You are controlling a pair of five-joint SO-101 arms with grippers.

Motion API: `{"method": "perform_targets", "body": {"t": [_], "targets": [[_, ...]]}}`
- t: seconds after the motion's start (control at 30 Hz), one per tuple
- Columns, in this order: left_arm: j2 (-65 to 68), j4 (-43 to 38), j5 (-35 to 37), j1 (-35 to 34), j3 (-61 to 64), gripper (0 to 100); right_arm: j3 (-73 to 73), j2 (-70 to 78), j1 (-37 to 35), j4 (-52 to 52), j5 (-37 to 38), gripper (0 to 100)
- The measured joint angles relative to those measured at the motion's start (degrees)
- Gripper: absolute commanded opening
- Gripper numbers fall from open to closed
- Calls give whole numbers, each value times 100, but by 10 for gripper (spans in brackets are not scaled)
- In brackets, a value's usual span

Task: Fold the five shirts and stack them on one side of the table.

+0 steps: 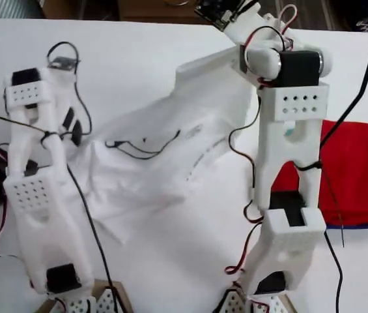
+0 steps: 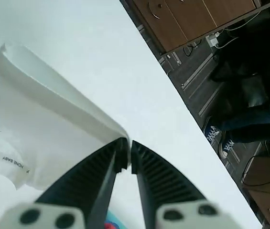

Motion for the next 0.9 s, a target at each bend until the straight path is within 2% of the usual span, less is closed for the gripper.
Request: {"method": "perform_targets", "body": {"t": [0.17, 0.4, 0.5, 0.57, 0.67, 0.9], "targets": [[44, -141, 9, 325, -299, 87, 0, 0, 0, 0, -9, 20], [475, -246, 123, 985, -325, 169, 466, 0, 0, -26, -9, 20], [721, -308, 114, 1011, -457, 193, 800, 0, 0, -185, -9, 20], [853, -343, 114, 976, -536, 142, 853, 0, 0, -264, -9, 20], [949, -343, 114, 932, -571, 15, 888, 0, 0, -290, -9, 20], [1081, -281, 114, 976, -1160, 21, 888, 0, 70, -334, -53, 20]]}}
